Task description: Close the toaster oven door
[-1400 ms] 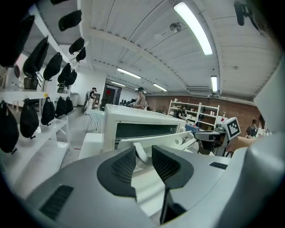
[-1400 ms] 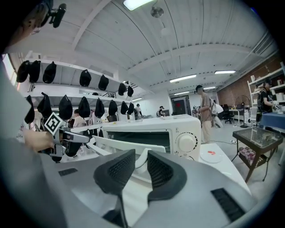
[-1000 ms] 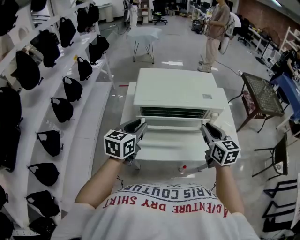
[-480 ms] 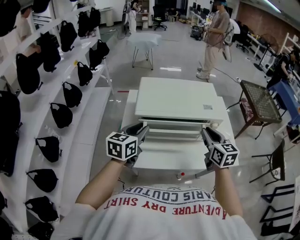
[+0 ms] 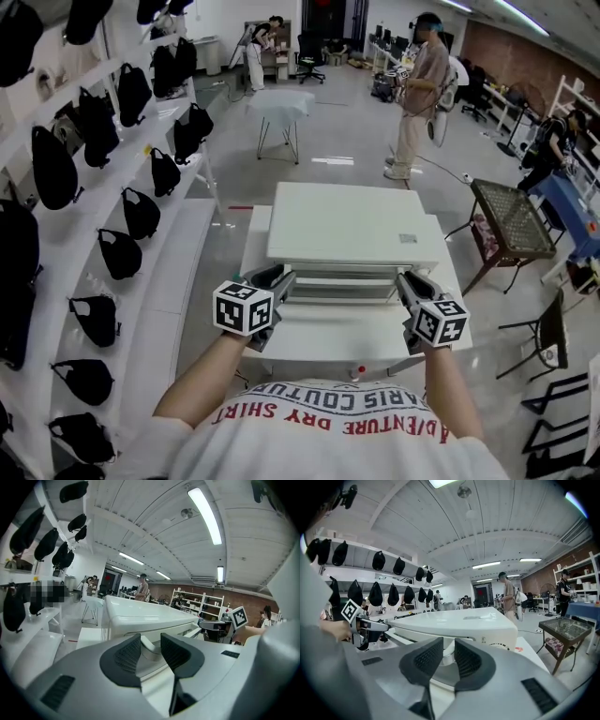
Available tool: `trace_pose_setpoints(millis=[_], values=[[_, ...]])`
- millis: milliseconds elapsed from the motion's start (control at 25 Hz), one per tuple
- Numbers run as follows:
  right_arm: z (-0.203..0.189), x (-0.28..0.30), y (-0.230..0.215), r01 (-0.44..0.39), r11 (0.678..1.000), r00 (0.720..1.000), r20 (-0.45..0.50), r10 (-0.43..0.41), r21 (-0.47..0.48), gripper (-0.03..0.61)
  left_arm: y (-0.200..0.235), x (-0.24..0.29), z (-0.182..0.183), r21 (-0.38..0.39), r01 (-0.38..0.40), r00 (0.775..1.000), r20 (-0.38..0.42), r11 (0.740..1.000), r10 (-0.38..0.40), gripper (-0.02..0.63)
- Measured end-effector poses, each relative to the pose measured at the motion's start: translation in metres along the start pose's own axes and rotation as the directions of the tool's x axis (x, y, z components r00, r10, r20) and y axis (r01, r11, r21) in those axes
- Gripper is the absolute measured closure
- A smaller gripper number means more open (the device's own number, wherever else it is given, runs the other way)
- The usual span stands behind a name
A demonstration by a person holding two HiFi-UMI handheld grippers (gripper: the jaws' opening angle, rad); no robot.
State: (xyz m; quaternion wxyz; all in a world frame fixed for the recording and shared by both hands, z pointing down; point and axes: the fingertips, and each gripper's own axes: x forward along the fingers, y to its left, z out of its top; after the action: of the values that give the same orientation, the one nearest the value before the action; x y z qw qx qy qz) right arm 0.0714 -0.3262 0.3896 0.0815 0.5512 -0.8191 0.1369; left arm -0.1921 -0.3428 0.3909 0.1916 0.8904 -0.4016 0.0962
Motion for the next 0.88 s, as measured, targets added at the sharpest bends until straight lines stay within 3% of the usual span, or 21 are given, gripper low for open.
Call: trace_pose_setpoints(millis=[240,480,600,880], values=[[0.000,0.002,0.003,0.002,1.000,1.000,-0.010,-0.002,-0.006,0.499,0.005,-0.001,0.000,-0.011,0.027,1.000,0.000,1.000,-0.027,0.456],[0.002,0.000,0.003,-0.016,1.000,1.000,-0.006,0.016,-0.017,0.499,0.000,-0.004,0.002,0.039,0.034,0.999,-0.004,0.999,-0.034,0.445],[0.006,-0.006,0.014,-0.060,0.998,0.998,0.004,0.061,-0.020,0.430,-0.010,-0.013,0.003,0.059,0.057,0.998,-0.002,0.997,-0.057,0.408],[0.018,-0.032,0.059,-0.208,0.977,0.977,0.032,0.210,-0.051,0.422,-0.048,-0.044,0.021,0.075,0.138,0.989,0.045,0.988,-0.141,0.403]])
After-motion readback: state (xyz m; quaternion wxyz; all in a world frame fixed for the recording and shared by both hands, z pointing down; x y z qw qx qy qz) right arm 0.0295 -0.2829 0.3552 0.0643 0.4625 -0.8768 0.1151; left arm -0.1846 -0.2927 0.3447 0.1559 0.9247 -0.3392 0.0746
